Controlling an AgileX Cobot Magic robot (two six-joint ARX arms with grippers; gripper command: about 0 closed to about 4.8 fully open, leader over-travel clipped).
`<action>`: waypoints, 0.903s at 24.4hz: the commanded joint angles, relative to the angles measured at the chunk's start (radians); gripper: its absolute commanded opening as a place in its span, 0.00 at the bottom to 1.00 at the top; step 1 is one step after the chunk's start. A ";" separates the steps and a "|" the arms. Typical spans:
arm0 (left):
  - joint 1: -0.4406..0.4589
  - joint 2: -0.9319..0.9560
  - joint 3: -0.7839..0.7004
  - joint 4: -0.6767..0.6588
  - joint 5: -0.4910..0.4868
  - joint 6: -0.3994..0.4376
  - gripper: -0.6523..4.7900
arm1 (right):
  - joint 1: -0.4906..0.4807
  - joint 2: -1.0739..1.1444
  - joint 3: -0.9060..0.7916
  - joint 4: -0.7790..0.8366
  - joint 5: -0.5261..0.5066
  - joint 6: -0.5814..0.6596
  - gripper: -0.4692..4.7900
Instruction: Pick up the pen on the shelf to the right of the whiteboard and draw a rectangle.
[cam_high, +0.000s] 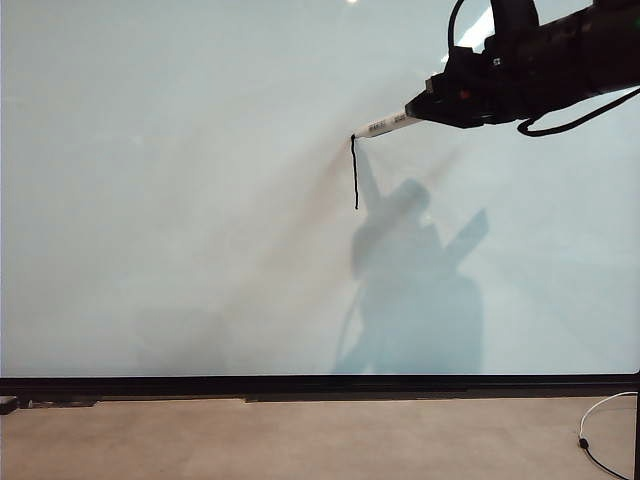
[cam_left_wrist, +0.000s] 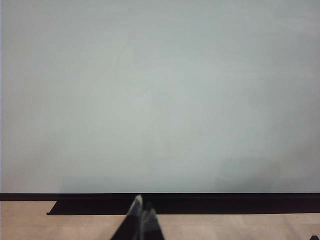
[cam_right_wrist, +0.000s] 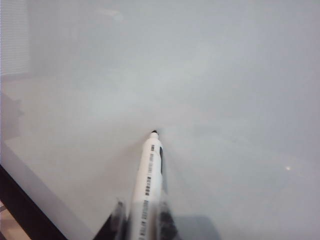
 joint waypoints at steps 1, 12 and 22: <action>0.000 0.000 0.003 0.006 0.004 0.004 0.11 | 0.002 0.004 0.008 0.021 -0.001 0.011 0.08; 0.000 0.000 0.003 0.006 0.004 0.004 0.11 | 0.000 0.002 0.008 0.030 0.035 0.010 0.08; 0.000 0.000 0.003 0.006 0.004 0.004 0.11 | -0.034 -0.010 0.007 0.025 0.047 0.010 0.08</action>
